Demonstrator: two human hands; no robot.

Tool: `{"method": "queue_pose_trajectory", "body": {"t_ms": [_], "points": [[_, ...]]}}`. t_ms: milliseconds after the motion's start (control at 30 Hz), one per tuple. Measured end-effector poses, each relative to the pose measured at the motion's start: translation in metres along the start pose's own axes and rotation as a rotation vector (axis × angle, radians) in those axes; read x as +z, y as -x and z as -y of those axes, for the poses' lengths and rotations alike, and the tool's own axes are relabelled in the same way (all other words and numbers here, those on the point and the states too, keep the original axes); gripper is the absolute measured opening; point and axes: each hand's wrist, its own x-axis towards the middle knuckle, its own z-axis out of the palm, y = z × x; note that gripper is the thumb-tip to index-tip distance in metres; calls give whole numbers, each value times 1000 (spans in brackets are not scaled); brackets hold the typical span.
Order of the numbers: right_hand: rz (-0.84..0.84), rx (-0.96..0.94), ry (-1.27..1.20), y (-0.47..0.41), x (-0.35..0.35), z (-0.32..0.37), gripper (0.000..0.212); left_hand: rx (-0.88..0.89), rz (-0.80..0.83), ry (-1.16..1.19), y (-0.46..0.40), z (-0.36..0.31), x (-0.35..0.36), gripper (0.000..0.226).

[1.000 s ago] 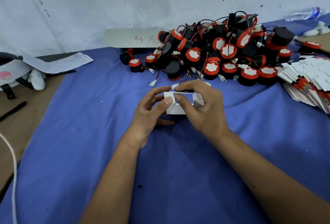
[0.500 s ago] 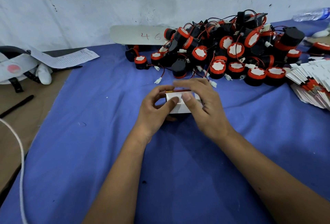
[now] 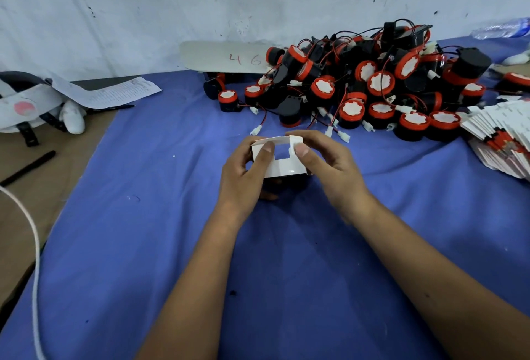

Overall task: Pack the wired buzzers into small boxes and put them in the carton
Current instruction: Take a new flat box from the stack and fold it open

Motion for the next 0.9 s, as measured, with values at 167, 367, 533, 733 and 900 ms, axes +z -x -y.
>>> {"method": "queue_pose_trajectory", "body": {"t_ms": [167,367,533,733,900], "points": [[10,-4,-9,0,-1,-1,28,56,-33,-43,2,-1,3,42],[-2,-11,-25,-1,-1,-4,21,95,-11,-117,3,0,7,39],[-3,-27,2,-2,-3,-6,24,126,25,-146,-1,7,3,19],[23,-236,337,-2,-2,-8,40,244,-59,-274,-4,11,4,28],[133,-214,184,1,-4,-5,42,173,-155,-162,-7,14,1,46]]}}
